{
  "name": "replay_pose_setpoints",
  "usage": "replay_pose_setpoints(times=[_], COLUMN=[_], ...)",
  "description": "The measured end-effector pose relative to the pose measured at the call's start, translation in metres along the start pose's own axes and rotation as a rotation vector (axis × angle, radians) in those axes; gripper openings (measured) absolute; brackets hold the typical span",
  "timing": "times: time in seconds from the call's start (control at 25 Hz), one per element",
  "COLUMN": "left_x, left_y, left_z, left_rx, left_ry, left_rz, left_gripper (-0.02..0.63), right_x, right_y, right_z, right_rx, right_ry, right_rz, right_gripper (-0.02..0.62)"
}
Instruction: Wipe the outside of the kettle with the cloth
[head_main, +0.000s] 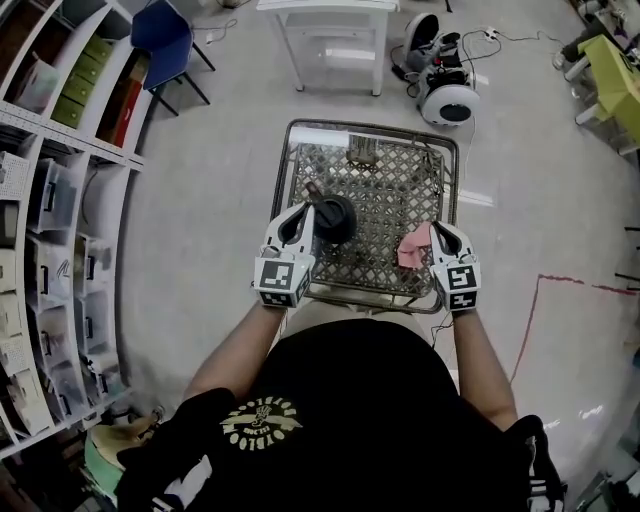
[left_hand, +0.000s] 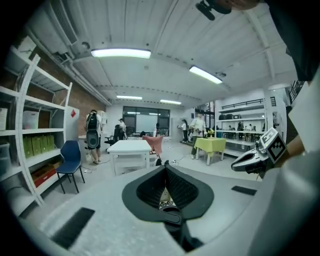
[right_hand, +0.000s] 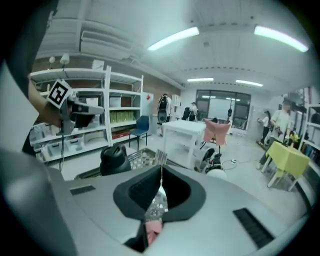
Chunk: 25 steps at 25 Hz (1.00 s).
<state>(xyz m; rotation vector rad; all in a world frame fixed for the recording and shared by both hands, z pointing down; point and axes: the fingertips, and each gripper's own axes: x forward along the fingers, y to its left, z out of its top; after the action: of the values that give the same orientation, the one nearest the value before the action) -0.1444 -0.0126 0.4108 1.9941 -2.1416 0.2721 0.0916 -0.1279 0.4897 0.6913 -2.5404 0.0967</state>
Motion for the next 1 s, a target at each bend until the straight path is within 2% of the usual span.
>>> replay_pose_setpoints(times=[0.2,0.4,0.76,1.0], left_x=[-0.015,-0.021,-0.039,-0.044], left_y=[0.009,0.015,0.024,0.034], left_z=[0.043,0.087,0.154,0.167], left_rx=[0.004,0.04,0.102,0.136], left_ry=[-0.084,-0.145,-0.284,-0.309], left_rz=[-0.03,-0.046,-0.095,-0.122], left_gripper=[0.009,0.008,0.009,0.009], right_x=[-0.027,-0.047,-0.068,-0.068], right_y=[-0.001,0.009,0.034,0.049], right_z=[0.075,0.133,0.187,0.197], right_rx=[0.017,0.013,-0.018,-0.022], right_ry=[-0.177,-0.28,-0.342,-0.325], right_rz=[-0.071,-0.114,-0.176,-0.23], right_gripper=[0.011,0.011,0.011,0.011])
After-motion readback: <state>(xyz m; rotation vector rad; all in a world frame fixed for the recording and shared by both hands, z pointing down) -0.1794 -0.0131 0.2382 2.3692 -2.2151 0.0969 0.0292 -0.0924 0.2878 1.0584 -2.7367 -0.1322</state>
